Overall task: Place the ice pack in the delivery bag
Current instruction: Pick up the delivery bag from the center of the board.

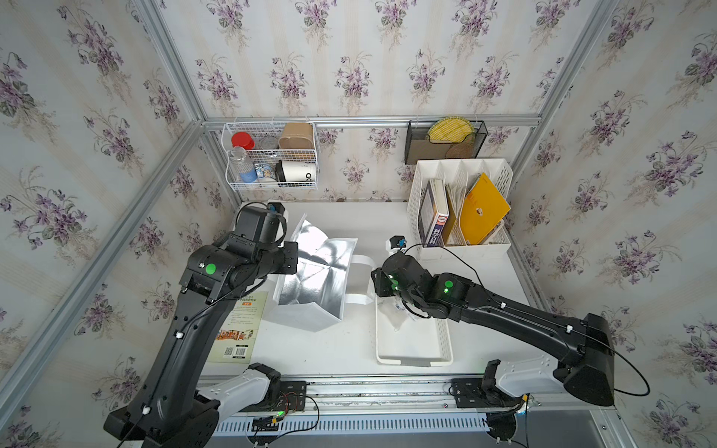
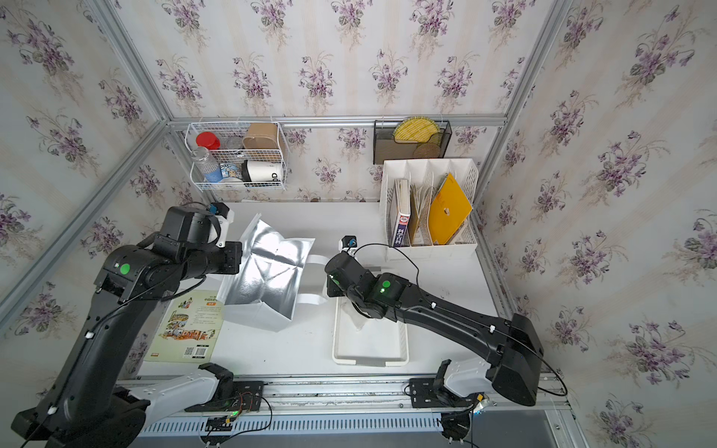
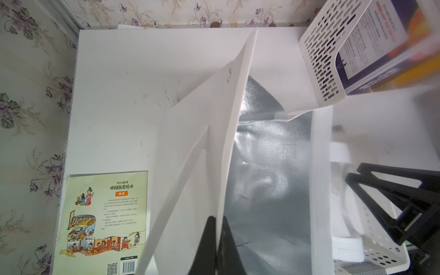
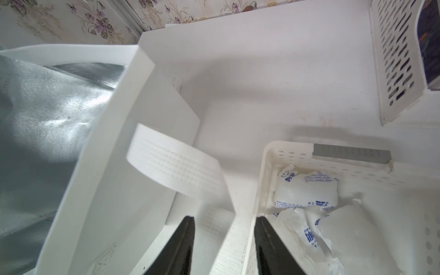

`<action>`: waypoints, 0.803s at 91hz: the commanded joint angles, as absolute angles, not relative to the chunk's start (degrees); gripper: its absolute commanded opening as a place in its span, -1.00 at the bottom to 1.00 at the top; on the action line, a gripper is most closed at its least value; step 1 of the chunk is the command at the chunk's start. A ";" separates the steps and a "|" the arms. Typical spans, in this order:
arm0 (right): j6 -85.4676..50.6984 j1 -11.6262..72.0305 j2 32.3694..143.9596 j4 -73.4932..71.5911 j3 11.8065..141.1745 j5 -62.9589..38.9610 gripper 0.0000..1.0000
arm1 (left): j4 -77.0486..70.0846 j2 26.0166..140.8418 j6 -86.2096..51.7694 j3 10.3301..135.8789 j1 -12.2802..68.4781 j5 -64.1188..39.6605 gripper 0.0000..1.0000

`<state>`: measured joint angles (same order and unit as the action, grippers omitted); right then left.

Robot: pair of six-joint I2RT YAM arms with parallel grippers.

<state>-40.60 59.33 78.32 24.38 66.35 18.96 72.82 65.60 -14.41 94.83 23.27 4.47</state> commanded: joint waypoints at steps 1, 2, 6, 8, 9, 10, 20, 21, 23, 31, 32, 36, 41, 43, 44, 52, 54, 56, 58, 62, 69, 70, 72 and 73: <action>-38.90 58.60 78.83 21.29 66.36 17.88 0.01 | 72.75 65.58 -15.77 94.39 23.20 3.54 -1.00; -38.79 58.57 78.83 21.28 66.36 17.82 0.01 | 72.67 65.62 -15.88 94.21 23.20 3.49 -1.00; -38.60 58.54 78.49 21.34 66.25 17.64 0.07 | 72.45 66.11 -16.17 93.48 23.25 3.48 -1.00; -38.59 58.54 78.22 21.29 66.09 17.55 0.10 | 72.36 66.40 -16.35 93.07 23.22 3.62 -1.00; -38.59 58.54 78.00 21.23 65.96 17.48 0.12 | 72.35 66.51 -16.48 92.81 23.25 3.70 -1.00; -38.59 58.54 77.81 21.16 65.85 17.35 0.13 | 72.30 66.65 -16.50 92.59 23.27 3.83 -1.00; -38.58 58.53 75.39 21.09 64.81 15.66 0.25 | 71.89 67.79 -17.37 90.55 23.20 4.72 -1.00; -38.58 58.54 75.14 21.14 64.71 15.52 0.27 | 71.89 67.95 -17.47 90.50 23.25 4.82 -1.00; -38.58 58.54 74.66 21.28 64.63 15.20 0.29 | 71.89 68.12 -17.60 90.39 23.26 4.94 -1.00; -38.58 58.51 72.82 22.81 63.97 14.45 0.40 | 71.74 68.60 -17.81 90.78 23.20 4.97 -1.00; -38.63 58.48 72.58 23.23 63.93 14.65 0.41 | 71.64 68.62 -17.78 90.88 23.25 4.90 -1.00; -38.98 58.49 71.50 24.76 63.53 15.70 0.44 | 71.32 68.70 -17.76 91.10 23.26 4.65 -1.00; -39.68 58.53 70.05 27.33 63.18 17.57 0.47 | 71.35 68.94 -17.78 91.69 23.20 4.15 -1.00; -39.93 58.49 69.54 28.52 63.01 18.34 0.49 | 71.45 69.05 -17.87 91.94 23.25 3.96 -1.00; -40.05 58.51 69.05 28.89 62.88 18.75 0.49 | 71.50 69.20 -17.99 92.11 23.23 3.87 -1.00; -40.76 58.52 65.91 32.64 62.01 21.80 0.60 | 72.32 70.16 -18.55 93.32 23.25 3.76 -1.00; -40.95 58.53 65.17 33.82 61.80 22.77 0.64 | 72.64 70.43 -18.79 93.53 23.21 3.82 -1.00; -41.13 58.53 64.41 34.85 61.57 23.82 0.66 | 72.85 70.56 -18.94 93.74 23.27 3.90 -1.00; -41.35 58.47 63.70 35.67 61.18 24.57 0.67 | 73.21 70.79 -19.15 94.01 23.24 3.98 -1.00; -42.14 58.34 62.27 38.43 60.61 26.66 0.75 | 73.66 71.06 -19.53 94.37 23.22 4.04 -1.00; -43.74 56.93 60.16 41.49 58.02 28.83 0.83 | 73.90 71.33 -20.14 94.49 23.21 4.06 -1.00; -43.97 56.46 59.83 41.71 57.49 28.65 0.83 | 73.95 71.35 -20.18 94.49 23.21 4.05 -1.00; -44.19 55.42 59.30 41.87 56.21 28.17 0.85 | 73.93 71.36 -20.43 94.51 23.21 3.98 -1.00; -44.29 54.74 59.09 41.90 55.57 27.66 0.85 | 73.92 71.32 -20.45 94.54 23.25 3.97 -1.00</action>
<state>-41.60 57.52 61.25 35.33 59.37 23.66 72.77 71.18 -18.85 94.13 23.27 4.19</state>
